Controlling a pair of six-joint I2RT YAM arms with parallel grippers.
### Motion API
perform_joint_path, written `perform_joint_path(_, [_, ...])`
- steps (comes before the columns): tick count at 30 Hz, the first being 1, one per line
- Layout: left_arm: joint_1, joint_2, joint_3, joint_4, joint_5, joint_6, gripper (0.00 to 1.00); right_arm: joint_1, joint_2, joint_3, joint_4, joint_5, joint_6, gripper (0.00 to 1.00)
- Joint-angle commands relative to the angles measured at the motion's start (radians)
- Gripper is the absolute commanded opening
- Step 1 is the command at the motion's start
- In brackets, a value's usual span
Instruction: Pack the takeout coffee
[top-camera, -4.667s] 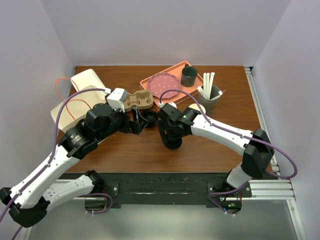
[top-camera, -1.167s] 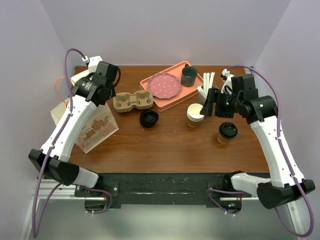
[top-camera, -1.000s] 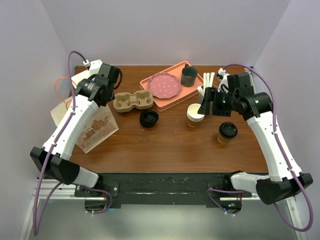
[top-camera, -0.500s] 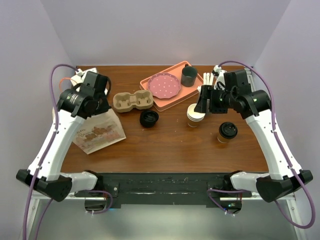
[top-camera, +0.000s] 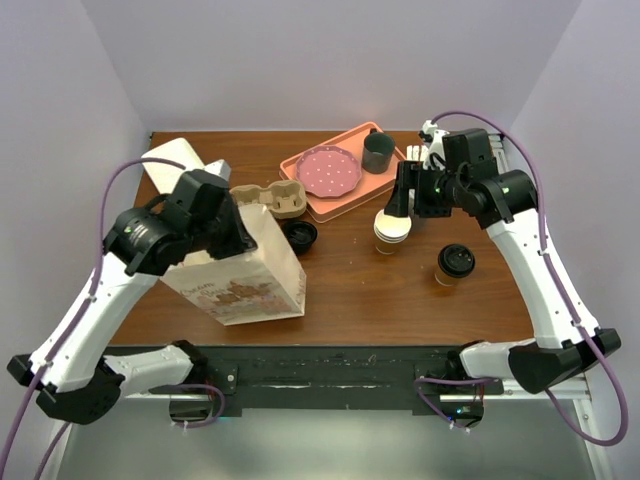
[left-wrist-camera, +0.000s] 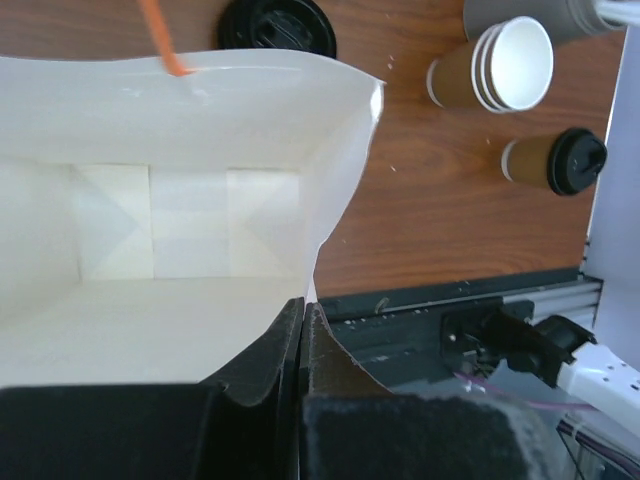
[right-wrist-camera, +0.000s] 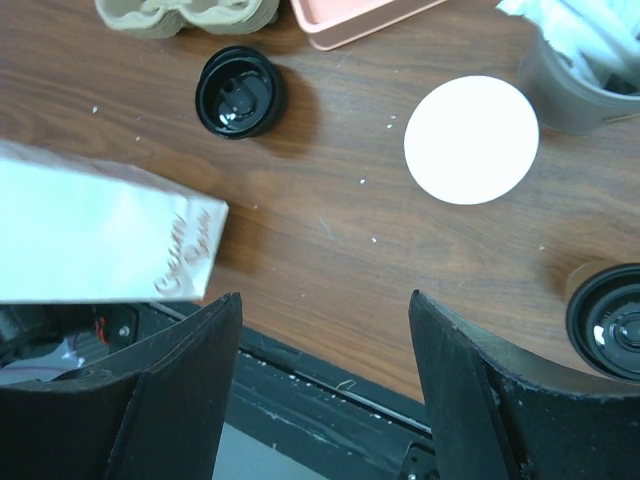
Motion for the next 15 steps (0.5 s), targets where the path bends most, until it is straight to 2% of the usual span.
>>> perform_joint_path(1, [-0.08,0.031,-0.011,0.122,0.023,-0.124,0.0,0.004,-0.016,0.049,0.004,0.035,-0.018,0.72])
perform_joint_path(15, [-0.344,0.229,0.022,0.325,-0.064,-0.253,0.0,0.005,-0.054,0.011,-0.006,0.092,-0.021,0.73])
